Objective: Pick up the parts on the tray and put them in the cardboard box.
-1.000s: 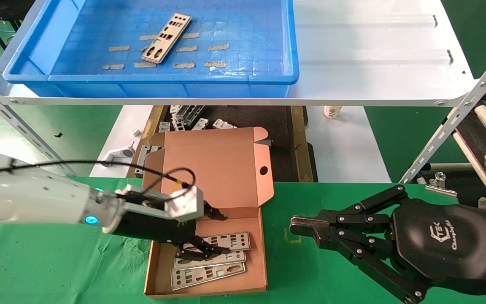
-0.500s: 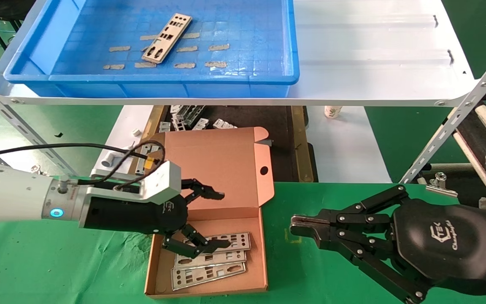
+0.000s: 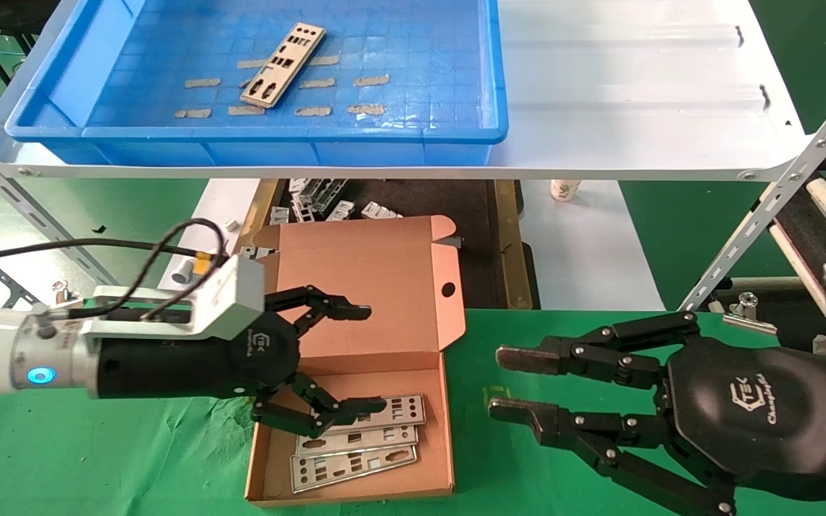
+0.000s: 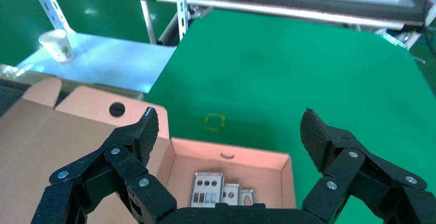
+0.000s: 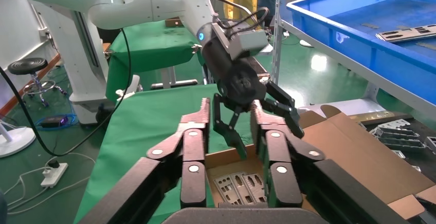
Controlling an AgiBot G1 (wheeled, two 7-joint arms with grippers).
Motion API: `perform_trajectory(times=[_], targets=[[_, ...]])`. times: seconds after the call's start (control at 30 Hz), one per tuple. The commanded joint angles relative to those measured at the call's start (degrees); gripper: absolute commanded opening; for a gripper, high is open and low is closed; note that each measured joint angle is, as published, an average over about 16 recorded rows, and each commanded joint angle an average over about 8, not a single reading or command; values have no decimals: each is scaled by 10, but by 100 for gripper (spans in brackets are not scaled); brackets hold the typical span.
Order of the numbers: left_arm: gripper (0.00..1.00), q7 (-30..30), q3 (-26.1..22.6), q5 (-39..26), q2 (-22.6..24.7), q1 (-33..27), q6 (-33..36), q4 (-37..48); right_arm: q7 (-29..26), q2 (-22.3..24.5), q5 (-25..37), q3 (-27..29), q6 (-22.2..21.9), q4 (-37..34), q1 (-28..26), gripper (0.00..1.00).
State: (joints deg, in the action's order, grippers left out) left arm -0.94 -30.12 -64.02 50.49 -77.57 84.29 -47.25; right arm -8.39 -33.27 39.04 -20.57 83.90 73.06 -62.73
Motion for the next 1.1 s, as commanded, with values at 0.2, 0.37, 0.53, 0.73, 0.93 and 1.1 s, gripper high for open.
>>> perform_trajectory(times=[0.2, 0.37, 0.53, 0.73, 0.93, 1.1], targets=[[100, 23, 27, 43, -30, 31, 3, -51, 0, 0, 0, 0, 0, 0, 0, 100], [100, 39, 47, 73, -51, 53, 5, -87, 0, 0, 0, 0, 0, 0, 0, 100], [100, 55, 66, 104, -72, 75, 7, -123, 0, 0, 0, 0, 0, 0, 0, 100], [100, 74, 89, 140, -98, 101, 9, -166, 0, 0, 0, 0, 0, 0, 0, 100], [100, 93, 112, 177, -123, 128, 11, -210, 0, 0, 0, 0, 0, 0, 0, 100], [100, 109, 131, 206, -144, 149, 13, -245, 0, 0, 0, 0, 0, 0, 0, 100]])
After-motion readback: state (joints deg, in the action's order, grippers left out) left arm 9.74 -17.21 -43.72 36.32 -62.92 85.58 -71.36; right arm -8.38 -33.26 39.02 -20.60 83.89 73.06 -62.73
